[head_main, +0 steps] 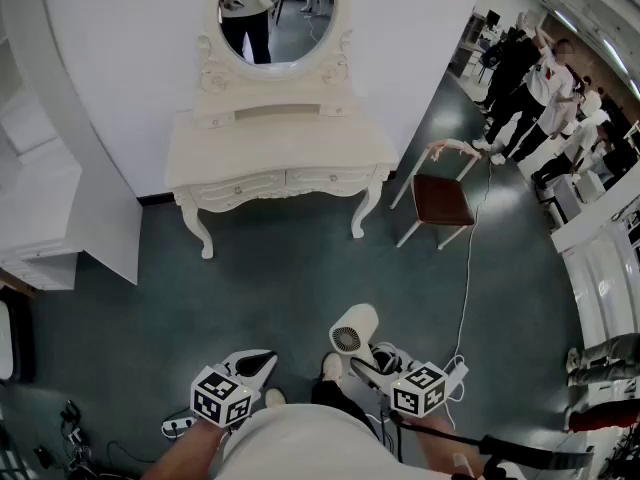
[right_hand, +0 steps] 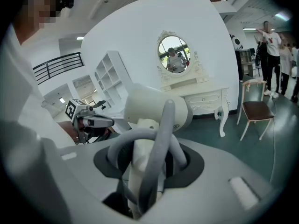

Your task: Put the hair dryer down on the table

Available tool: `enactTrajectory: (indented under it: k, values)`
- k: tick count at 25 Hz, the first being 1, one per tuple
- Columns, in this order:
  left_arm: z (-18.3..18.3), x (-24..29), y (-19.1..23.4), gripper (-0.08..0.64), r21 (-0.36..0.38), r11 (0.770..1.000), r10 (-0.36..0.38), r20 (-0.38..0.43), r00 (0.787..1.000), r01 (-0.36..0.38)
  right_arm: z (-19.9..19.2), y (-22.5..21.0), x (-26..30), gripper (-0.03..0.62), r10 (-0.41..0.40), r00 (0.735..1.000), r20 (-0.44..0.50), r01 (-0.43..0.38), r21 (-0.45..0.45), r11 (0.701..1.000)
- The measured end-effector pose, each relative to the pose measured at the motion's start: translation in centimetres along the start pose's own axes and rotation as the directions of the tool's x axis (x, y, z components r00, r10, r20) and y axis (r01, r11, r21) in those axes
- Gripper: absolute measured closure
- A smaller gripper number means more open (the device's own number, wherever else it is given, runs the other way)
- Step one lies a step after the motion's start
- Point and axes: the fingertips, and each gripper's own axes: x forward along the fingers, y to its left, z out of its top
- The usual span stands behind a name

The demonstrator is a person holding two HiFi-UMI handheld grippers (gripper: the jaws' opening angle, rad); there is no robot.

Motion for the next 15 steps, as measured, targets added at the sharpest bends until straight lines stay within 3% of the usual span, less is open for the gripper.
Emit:
enactTrajectory:
  k: [6,15]
  values:
    - [-2.3,-2.2,1.7,0.561,0.016,1.0,-0.024,-0.045,0.999,0.025,-1.4,3.1,1.6,0.403,-0.016,1.0,0.019,0.015,0.039,0.999]
    - [1.3,1.9,-0.4,0.561,0.063,0.995,-0.073,-0.02,0.997,0.074,-0.2,0.3,0.9,0.403,0.0,1.0,0.028,-0.001,0.047,0.999]
